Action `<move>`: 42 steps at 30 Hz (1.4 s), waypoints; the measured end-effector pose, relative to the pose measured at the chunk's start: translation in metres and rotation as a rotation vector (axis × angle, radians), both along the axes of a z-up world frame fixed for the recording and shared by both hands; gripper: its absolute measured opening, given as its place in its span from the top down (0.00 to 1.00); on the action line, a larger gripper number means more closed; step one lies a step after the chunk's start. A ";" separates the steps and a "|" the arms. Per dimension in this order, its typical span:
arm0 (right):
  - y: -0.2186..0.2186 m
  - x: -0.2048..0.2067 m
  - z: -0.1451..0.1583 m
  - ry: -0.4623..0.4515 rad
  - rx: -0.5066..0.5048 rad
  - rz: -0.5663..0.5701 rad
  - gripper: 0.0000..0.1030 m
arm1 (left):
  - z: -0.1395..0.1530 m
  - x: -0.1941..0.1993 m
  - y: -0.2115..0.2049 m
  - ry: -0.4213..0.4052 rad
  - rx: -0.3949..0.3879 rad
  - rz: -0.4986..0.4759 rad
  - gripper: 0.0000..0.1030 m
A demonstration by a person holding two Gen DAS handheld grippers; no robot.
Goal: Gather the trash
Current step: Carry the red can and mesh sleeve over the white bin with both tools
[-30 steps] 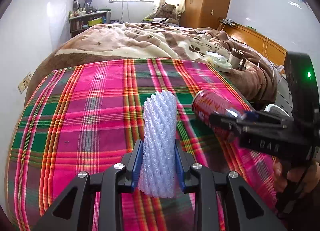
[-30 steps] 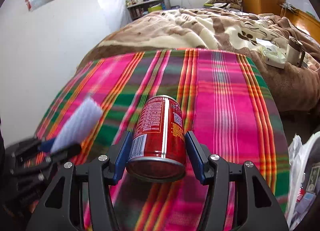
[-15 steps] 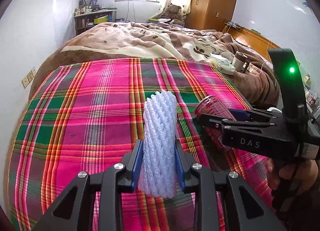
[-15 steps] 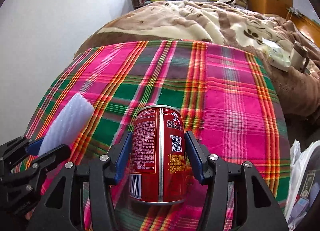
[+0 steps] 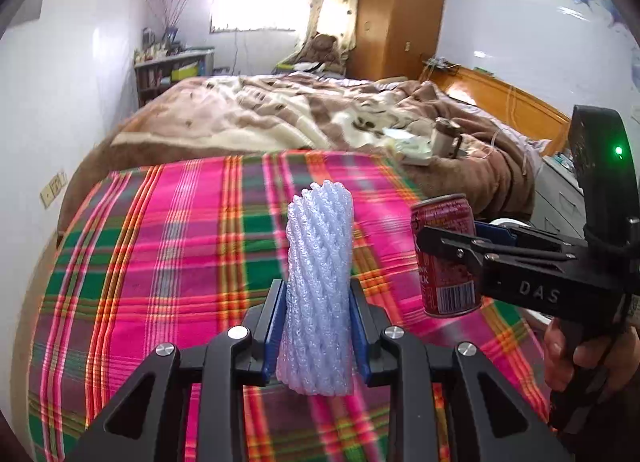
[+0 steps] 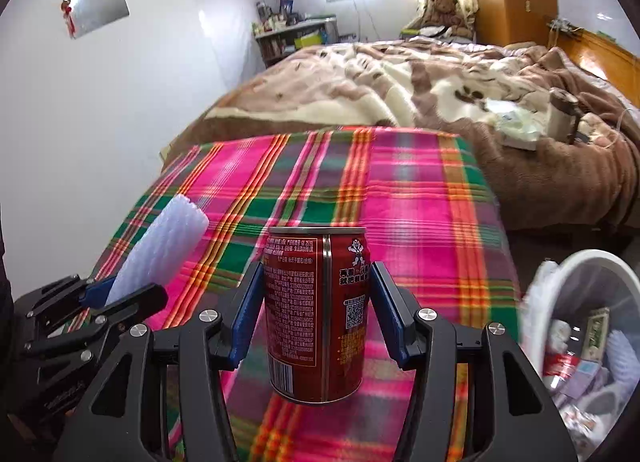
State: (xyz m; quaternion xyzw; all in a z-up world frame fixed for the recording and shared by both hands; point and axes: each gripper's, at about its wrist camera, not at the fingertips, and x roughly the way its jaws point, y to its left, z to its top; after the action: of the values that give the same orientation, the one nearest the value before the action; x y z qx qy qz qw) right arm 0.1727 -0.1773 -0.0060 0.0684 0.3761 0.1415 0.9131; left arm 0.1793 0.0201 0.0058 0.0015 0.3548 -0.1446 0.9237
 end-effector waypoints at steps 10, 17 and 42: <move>-0.085 -0.055 0.021 -0.072 0.002 -0.159 0.47 | 0.031 -0.036 -0.079 -0.075 -0.012 -0.135 0.71; -0.142 -0.074 0.023 -0.085 -0.027 -0.299 0.47 | 0.032 -0.048 -0.146 -0.087 -0.026 -0.241 0.71; -0.244 -0.073 -0.017 0.012 -0.021 -0.489 0.47 | -0.007 -0.042 -0.279 0.004 -0.033 -0.389 0.71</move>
State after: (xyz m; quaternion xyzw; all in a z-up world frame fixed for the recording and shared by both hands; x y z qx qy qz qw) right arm 0.1002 -0.4211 -0.0234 0.1488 0.3551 -0.0882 0.9187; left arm 0.1375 -0.2584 -0.0008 0.0546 0.3473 -0.3264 0.8775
